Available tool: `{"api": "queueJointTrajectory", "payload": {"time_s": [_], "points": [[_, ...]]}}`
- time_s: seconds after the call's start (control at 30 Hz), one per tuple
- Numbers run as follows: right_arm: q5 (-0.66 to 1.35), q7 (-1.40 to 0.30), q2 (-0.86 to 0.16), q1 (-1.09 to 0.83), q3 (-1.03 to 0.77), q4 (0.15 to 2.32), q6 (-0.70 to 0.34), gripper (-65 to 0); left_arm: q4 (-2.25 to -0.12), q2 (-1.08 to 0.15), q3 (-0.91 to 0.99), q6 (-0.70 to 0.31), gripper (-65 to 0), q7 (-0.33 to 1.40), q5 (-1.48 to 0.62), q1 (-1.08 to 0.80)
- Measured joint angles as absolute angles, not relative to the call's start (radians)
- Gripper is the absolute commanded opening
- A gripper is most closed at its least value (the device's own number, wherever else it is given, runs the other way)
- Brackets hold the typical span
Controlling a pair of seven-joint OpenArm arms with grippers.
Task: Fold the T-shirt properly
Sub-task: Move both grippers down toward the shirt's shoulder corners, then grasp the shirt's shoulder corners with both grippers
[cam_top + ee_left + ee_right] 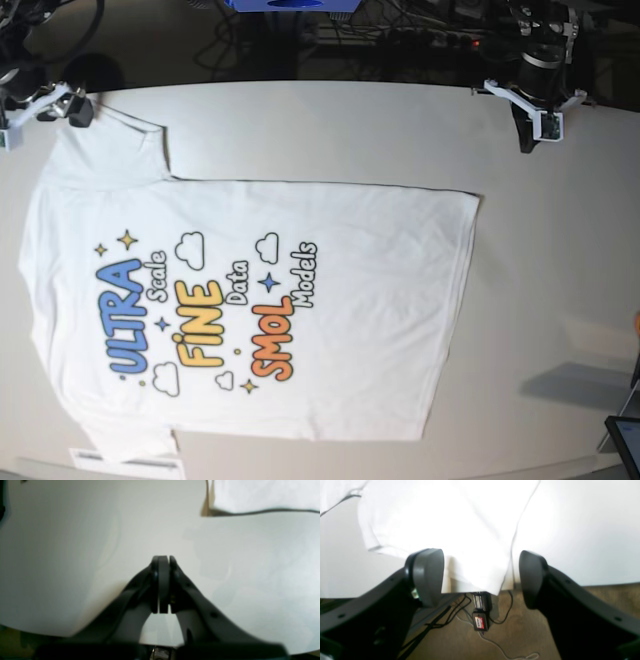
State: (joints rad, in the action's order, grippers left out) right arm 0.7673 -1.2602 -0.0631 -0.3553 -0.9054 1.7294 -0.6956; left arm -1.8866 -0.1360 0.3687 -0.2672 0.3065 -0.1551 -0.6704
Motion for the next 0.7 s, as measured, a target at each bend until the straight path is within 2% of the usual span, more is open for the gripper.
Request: {"api": "queueJointTrajectory", "payload": {"time_s": [0.37, 0.43, 0.47, 0.53, 0.63, 0.67, 0.7], "points": [[0.779, -1.249, -0.061, -0.352, -0.828, 1.73, -0.696, -20.5, -1.887, -0.136, 0.368, -0.267, -65.0, 0.307, -0.155, -0.671], [0.78, -1.246, -0.06, -0.352, -0.826, 1.73, -0.696, -22.6, -1.887, -0.136, 0.368, -0.267, -65.0, 0.307, -0.155, -0.67], [0.779, -1.246, -0.06, -0.352, -0.826, 1.73, -0.696, -25.5, -1.887, -0.136, 0.368, -0.267, -65.0, 0.307, -0.155, -0.67], [0.775, -1.251, -0.06, -0.352, -0.826, 1.729, -0.696, -36.9, -1.887, -0.136, 0.369, -0.267, -65.0, 0.307, -0.155, -0.67], [0.764, -1.255, -0.06, -0.352, -0.826, 1.729, -0.695, -59.8, -1.887, -0.136, 0.369, -0.267, -65.0, 0.307, -0.155, -0.67], [0.764, -1.255, -0.06, -0.352, -0.826, 1.729, -0.695, -64.3, -1.887, -0.136, 0.369, -0.267, -65.0, 0.307, -0.155, -0.67], [0.764, -1.254, -0.06, -0.352, -0.826, 1.729, -0.696, -64.7, -1.887, -0.136, 0.367, -0.267, -65.0, 0.307, -0.155, -0.668]]}}
